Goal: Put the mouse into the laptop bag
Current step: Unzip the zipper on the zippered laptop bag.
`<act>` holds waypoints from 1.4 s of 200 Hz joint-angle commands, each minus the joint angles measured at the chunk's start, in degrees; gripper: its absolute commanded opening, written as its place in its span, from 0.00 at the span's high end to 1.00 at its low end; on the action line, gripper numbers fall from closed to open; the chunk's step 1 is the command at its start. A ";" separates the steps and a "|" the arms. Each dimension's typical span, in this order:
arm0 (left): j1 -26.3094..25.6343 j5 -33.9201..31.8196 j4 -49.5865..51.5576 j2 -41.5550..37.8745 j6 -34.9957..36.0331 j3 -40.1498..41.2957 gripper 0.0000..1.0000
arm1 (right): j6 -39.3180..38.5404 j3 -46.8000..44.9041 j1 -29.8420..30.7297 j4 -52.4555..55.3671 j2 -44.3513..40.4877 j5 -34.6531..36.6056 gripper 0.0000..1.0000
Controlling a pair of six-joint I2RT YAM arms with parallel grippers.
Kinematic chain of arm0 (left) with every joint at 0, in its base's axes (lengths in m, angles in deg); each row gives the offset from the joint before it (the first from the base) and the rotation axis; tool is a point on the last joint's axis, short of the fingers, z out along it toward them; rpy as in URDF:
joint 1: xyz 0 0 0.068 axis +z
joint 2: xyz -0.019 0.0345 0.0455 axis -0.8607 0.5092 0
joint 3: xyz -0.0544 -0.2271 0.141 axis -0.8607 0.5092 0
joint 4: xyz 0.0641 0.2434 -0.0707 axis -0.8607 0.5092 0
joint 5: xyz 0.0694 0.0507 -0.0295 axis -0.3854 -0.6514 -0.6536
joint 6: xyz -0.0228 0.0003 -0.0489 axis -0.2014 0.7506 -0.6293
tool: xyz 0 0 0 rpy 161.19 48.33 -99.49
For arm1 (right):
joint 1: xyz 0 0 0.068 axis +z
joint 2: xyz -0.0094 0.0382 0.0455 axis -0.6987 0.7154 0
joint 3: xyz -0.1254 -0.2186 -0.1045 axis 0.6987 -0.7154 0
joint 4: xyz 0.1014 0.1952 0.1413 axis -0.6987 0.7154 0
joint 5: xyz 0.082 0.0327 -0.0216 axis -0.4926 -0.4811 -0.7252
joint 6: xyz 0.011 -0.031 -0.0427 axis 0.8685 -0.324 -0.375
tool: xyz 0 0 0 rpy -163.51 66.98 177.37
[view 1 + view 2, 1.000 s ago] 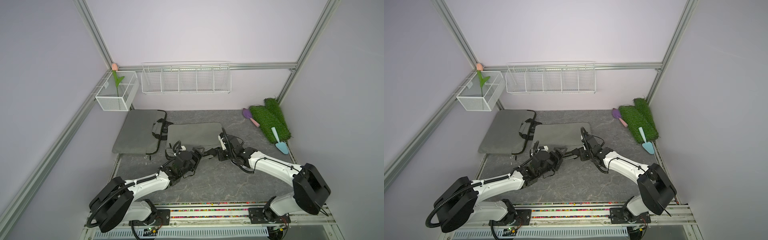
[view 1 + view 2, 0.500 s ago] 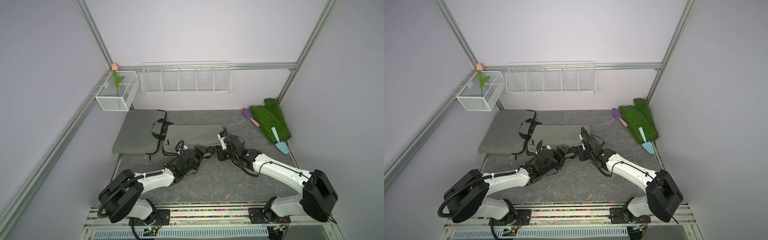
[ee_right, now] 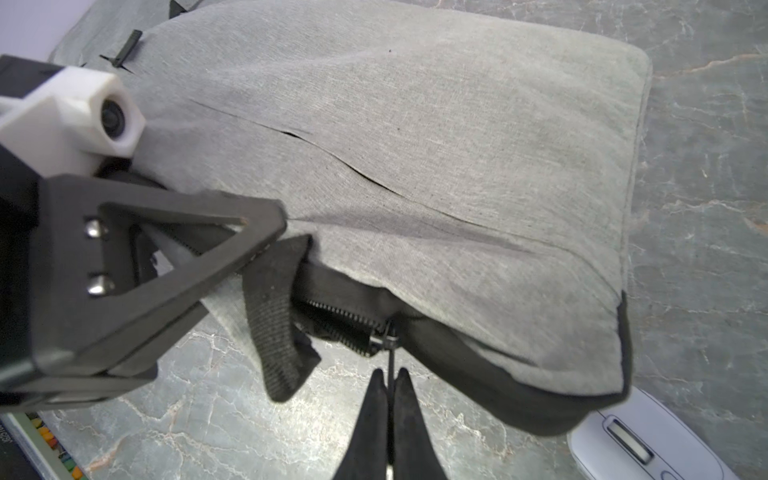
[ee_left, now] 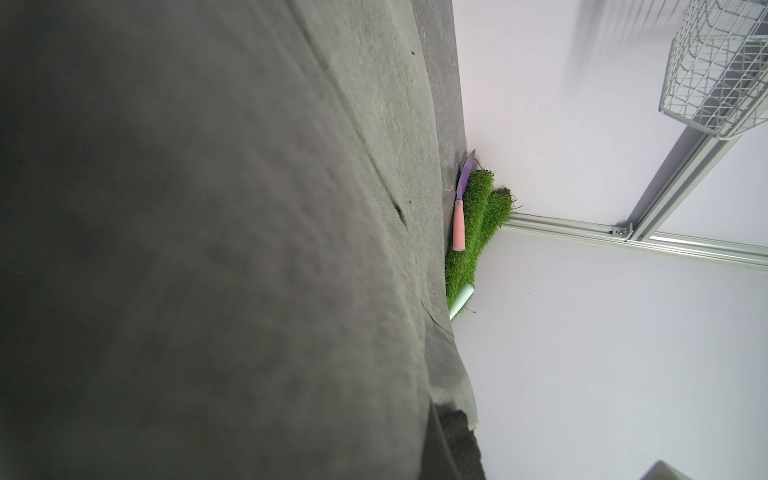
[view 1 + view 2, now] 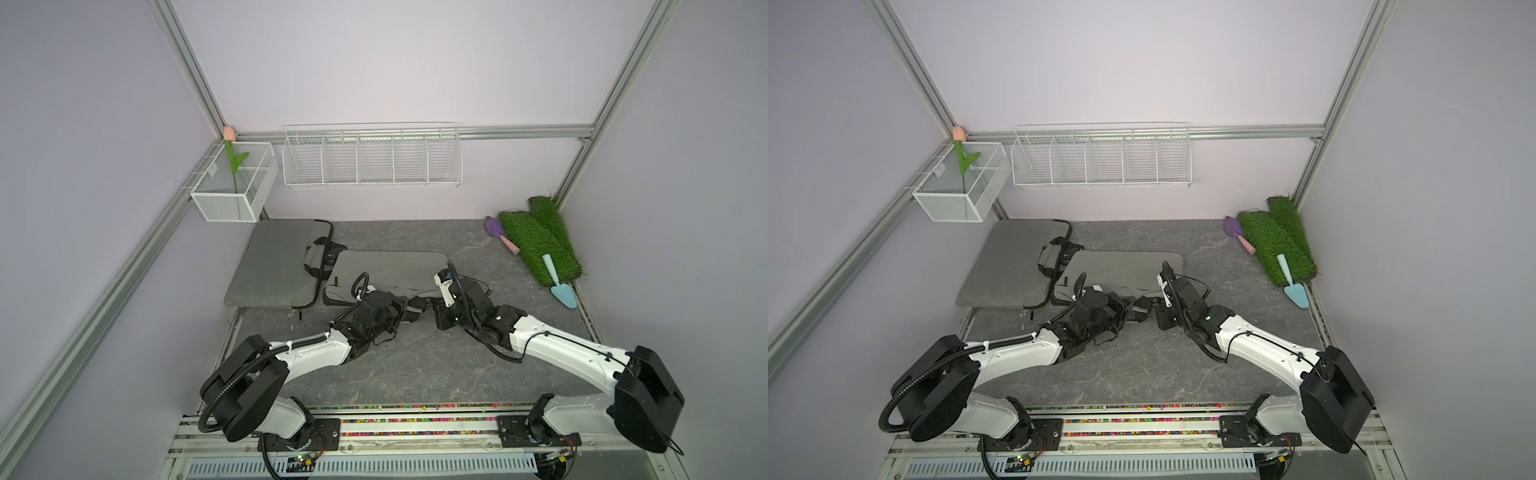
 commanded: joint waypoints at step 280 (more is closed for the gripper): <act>5.77 -0.26 16.57 -8.67 8.07 -7.20 1.00 | -66.20 12.85 2.23 19.92 -5.46 -4.18 0.94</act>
